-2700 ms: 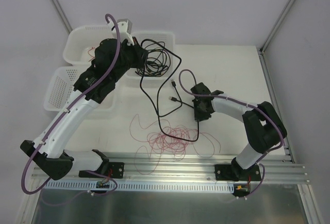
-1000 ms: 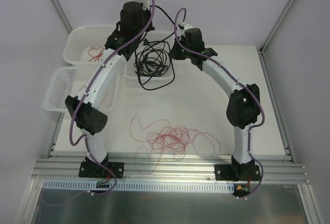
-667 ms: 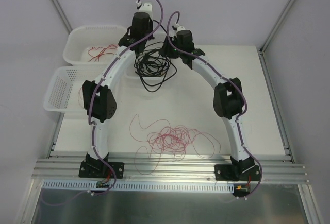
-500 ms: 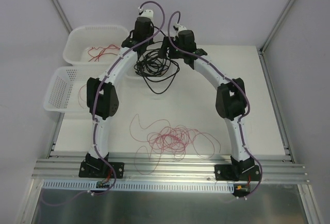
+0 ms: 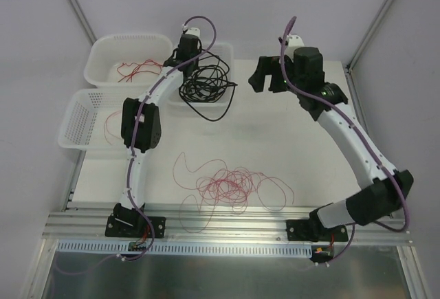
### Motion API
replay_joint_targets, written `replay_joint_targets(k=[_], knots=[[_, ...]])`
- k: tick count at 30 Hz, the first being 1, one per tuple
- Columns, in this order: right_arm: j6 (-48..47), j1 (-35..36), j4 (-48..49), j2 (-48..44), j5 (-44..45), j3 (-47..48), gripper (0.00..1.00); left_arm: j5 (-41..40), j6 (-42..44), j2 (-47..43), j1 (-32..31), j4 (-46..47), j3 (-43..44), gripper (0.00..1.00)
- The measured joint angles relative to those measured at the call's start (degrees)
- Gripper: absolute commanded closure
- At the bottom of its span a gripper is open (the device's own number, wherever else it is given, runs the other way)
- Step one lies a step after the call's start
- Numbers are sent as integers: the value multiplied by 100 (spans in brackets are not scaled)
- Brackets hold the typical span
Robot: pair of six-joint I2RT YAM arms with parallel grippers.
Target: Untangle the cables
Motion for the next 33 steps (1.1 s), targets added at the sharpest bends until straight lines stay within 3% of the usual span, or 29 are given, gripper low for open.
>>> replay_joint_targets(k=[6, 13, 19, 23, 29, 33], knots=[[-192, 35, -660, -1681, 13, -1285, 0, 39, -149, -254, 131, -286, -568, 37], [-330, 35, -1563, -2872, 136, -1823, 0, 367, -310, -1851, -26, -527, -1040, 6], [-330, 35, -2151, -4002, 238, -2037, 1, 662, -199, -4074, -586, -199, -1902, 1], [-317, 35, -2518, -4588, 289, -2142, 0, 640, -109, -5211, -1259, -90, -2942, 1], [-227, 35, -2889, -5029, 286, -2538, 0, 170, -1165, -5709, -1530, -308, -4489, 9], [-127, 35, -3077, -5160, 278, -2793, 0, -321, -2295, -5687, -1456, -577, -4885, 10]])
